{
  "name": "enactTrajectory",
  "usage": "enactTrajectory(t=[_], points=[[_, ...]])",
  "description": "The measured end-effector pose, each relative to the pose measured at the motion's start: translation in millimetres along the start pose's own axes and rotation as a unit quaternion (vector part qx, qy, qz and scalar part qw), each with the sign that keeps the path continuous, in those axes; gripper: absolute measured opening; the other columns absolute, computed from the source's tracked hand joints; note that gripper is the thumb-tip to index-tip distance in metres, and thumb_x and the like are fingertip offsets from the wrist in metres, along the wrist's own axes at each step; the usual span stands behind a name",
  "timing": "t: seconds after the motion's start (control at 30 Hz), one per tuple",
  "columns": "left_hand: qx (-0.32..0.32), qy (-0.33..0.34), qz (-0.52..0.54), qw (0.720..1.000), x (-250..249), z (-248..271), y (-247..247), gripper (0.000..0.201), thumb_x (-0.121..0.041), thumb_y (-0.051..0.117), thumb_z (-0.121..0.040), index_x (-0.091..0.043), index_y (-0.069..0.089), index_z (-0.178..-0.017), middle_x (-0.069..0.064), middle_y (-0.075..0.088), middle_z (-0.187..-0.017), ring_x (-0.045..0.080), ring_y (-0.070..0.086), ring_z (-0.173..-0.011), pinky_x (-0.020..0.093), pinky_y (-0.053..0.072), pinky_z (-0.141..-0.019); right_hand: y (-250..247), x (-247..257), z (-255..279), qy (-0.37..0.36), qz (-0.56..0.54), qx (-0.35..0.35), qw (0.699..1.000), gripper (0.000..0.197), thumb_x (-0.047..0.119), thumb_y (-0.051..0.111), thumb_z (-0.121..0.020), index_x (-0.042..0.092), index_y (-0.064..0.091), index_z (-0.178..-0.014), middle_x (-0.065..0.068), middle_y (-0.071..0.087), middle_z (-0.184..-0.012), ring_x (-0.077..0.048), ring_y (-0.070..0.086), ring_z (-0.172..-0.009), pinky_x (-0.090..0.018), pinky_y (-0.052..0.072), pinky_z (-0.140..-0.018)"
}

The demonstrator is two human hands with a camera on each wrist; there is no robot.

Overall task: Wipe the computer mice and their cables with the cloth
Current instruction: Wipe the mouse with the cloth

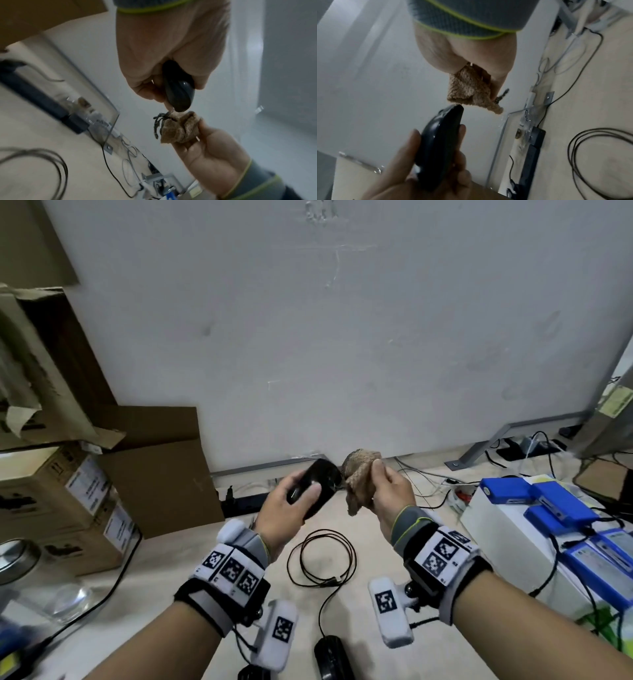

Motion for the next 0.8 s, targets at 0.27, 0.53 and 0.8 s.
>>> enactTrajectory(t=[0.27, 0.53, 0.8], points=[[-0.019, -0.144, 0.263, 0.954, 17, -2, 29, 0.024, -0.024, 0.045, -0.099, -0.009, 0.063, -0.101, 0.009, 0.074, -0.087, 0.018, 0.07, -0.074, 0.03, 0.053, -0.065, 43, 14, 52, -0.15, 0.125, 0.078, 0.978, 0.03, 0.034, 0.041, -0.091, 0.015, 0.064, -0.094, -0.006, 0.067, -0.09, -0.021, 0.059, -0.084, -0.04, 0.05, -0.085], [-0.03, -0.093, 0.199, 0.975, 12, -9, 23, 0.031, -0.025, 0.041, -0.102, -0.015, 0.052, -0.13, 0.014, 0.068, -0.113, 0.025, 0.067, -0.084, 0.026, 0.054, -0.061, 41, 7, 76, -0.257, 0.213, 0.11, 0.936, 0.043, 0.018, 0.044, -0.096, 0.016, 0.049, -0.139, 0.008, 0.042, -0.144, 0.001, 0.034, -0.136, -0.009, 0.024, -0.11], [0.023, -0.039, 0.001, 0.999, 18, 3, 30, 0.047, -0.065, 0.051, -0.083, -0.021, 0.064, -0.094, 0.013, 0.064, -0.094, 0.02, 0.06, -0.07, 0.029, 0.045, -0.056, 46, 16, 53, -0.156, 0.139, 0.069, 0.975, 0.031, 0.015, 0.048, -0.097, 0.021, 0.065, -0.123, 0.001, 0.067, -0.122, -0.012, 0.061, -0.114, -0.032, 0.045, -0.103]])
Point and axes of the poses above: each hand's wrist, its own z-axis away from the middle knuckle, its own y-axis out of the palm, x = y × z, the point moved 7 cm from there along -z, towards the middle knuckle
